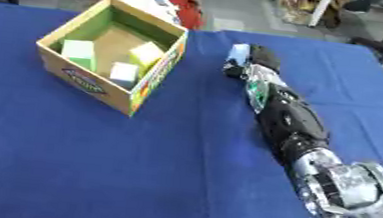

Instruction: Pick up objects on the table and place them in the box.

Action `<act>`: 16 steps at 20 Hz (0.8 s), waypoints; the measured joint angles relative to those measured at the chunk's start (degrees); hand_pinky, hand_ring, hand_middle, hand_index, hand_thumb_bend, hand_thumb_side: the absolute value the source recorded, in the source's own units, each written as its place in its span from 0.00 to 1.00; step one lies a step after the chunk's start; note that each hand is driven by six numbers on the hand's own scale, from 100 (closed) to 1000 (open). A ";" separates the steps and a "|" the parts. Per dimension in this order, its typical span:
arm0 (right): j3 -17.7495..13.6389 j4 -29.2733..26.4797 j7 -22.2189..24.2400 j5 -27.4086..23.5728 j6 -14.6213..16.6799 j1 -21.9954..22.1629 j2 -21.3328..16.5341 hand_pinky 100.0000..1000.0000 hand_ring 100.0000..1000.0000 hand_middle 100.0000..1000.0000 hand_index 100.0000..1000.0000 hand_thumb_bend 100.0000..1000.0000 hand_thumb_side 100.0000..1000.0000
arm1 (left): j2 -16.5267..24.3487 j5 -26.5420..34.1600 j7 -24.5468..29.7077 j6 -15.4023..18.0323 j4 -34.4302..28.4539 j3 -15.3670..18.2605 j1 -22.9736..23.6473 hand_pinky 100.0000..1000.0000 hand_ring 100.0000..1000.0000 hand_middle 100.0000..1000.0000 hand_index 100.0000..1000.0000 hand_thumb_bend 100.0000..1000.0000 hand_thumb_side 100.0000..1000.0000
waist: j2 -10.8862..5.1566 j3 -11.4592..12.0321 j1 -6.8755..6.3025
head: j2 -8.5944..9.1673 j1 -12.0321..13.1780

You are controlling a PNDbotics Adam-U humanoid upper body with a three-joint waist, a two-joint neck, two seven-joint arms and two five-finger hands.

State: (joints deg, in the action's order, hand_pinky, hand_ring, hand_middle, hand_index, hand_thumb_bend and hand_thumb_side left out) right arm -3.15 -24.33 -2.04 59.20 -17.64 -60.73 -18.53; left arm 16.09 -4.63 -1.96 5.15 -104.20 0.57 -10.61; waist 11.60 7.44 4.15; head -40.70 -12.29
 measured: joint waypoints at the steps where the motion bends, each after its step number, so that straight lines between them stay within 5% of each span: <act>1: 0.00 -0.15 -0.22 -0.34 0.06 0.06 -0.03 0.62 0.60 0.40 0.97 0.00 0.27 | 0.00 0.00 0.00 0.00 0.00 0.00 0.00 0.65 0.53 0.53 0.76 0.00 0.66 | 0.00 0.00 0.00 | 0.00 0.00; 5: 0.00 -0.91 -2.86 -1.81 0.69 0.46 0.07 0.57 0.52 0.26 0.93 0.00 0.09 | 0.00 0.00 0.00 0.00 0.00 0.00 -0.01 0.65 0.53 0.53 0.76 0.00 0.66 | 0.00 0.00 0.00 | 0.00 0.00; 16: 1.97 -9.12 -8.66 -6.58 7.07 1.04 0.16 0.56 0.48 0.21 0.92 0.00 0.05 | 0.00 0.00 -0.02 -0.01 0.00 0.00 0.07 0.65 0.53 0.53 0.76 0.00 0.66 | -0.06 -0.33 0.00 | -0.01 0.02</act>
State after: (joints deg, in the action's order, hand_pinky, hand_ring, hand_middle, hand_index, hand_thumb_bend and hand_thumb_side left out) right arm -1.19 -33.45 -10.70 52.62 -10.57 -59.69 -18.37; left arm 16.09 -4.63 -1.97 5.14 -104.20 0.58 -10.53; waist 11.54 7.11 4.15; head -40.72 -12.27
